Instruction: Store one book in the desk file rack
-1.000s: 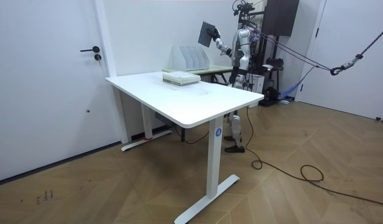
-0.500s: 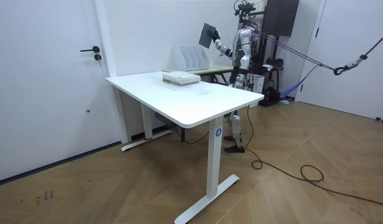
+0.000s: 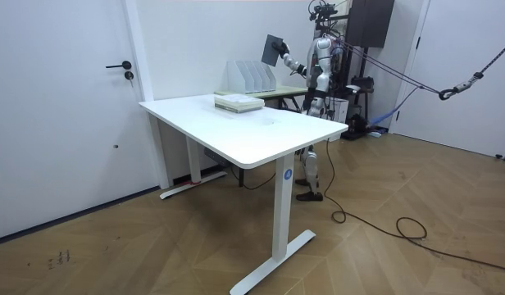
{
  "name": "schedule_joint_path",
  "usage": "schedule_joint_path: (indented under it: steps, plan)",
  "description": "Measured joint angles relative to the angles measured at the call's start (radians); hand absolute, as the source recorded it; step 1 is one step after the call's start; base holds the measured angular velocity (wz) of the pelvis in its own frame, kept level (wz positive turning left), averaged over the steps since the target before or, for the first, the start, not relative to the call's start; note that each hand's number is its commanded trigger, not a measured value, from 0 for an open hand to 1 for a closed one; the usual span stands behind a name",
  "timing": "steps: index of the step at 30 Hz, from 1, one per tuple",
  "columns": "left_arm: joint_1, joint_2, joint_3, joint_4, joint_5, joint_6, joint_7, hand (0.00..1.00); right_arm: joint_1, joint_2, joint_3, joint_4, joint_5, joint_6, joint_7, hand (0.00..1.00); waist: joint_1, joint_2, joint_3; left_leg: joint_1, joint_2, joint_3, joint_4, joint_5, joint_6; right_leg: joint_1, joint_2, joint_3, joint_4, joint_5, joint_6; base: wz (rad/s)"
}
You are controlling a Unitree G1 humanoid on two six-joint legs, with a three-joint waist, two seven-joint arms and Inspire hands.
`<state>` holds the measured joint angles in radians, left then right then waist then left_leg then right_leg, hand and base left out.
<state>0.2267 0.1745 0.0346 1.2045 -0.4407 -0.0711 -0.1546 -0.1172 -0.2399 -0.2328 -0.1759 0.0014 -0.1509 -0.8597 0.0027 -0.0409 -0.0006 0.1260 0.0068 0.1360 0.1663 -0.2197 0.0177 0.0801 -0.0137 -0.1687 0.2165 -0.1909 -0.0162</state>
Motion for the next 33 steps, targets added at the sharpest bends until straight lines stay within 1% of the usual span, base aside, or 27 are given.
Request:
schedule_joint_path:
  steps: [5, 6, 9, 12, 13, 25, 33]
  plan:
    - [0.0, 0.0, 0.0, 0.0, 0.0, 0.0, 0.0, 0.0, 0.0, 0.0, 0.003, 0.0, 0.007, 0.0, 0.0, 1.0, 0.002, 0.0, -0.0013, 0.002, 0.0, 0.001, 0.0, 0.0, 0.0, -0.003, 0.0, 0.001, 0.0, -0.001, 0.001, 0.0]
    - [0.0, 0.0, 0.0, 0.0, 0.0, 0.0, 0.0, 0.0, 0.0, 0.0, 0.005, 0.0, 0.012, 0.001, 0.002, 1.0, 0.003, 0.002, -0.0043, 0.003, 0.0, 0.001, 0.0, 0.0, 0.0, -0.009, 0.0, 0.001, 0.001, -0.001, 0.001, 0.0]
    - [0.0, 0.0, 0.001, 0.0, 0.0, 0.0, 0.001, 0.0, 0.0, 0.0, 0.006, 0.0, 0.013, 0.012, 0.006, 1.0, 0.005, 0.0, -0.0054, 0.003, -0.001, 0.001, 0.001, 0.001, 0.001, -0.01, -0.001, 0.002, 0.002, -0.001, 0.001, 0.0]
    - [0.0, 0.0, 0.0, -0.001, 0.0, 0.001, 0.005, 0.0, 0.0, 0.0, 0.006, 0.0, 0.032, 0.021, 0.015, 1.0, 0.005, -0.002, -0.0049, 0.003, -0.001, 0.001, 0.002, 0.001, 0.001, -0.01, -0.001, 0.002, 0.002, -0.001, 0.001, 0.0]
    - [0.0, 0.0, 0.0, -0.001, 0.0, 0.001, 0.007, 0.0, 0.0, 0.0, 0.006, 0.0, 0.037, 0.022, 0.018, 1.0, 0.005, -0.005, -0.0027, 0.003, -0.001, 0.001, 0.002, 0.001, 0.001, -0.01, -0.001, 0.002, 0.002, -0.001, 0.0, 0.0]
    - [0.0, 0.0, 0.0, -0.005, 0.0, 0.006, 0.02, 0.0, -0.001, 0.0, 0.006, 0.0, 0.037, 0.022, 0.034, 1.0, 0.006, -0.005, -0.0033, 0.001, -0.001, -0.001, 0.003, 0.001, 0.001, -0.01, -0.001, 0.001, 0.002, -0.002, 0.0, 0.0]
    - [0.0, 0.001, 0.0, -0.005, 0.0, 0.007, 0.027, 0.0, -0.001, 0.0, 0.007, 0.0, 0.037, 0.022, 0.034, 1.0, 0.007, -0.01, -0.0014, 0.001, -0.002, -0.001, 0.004, 0.001, 0.001, -0.01, -0.002, 0.001, 0.001, -0.002, 0.0, 0.0]
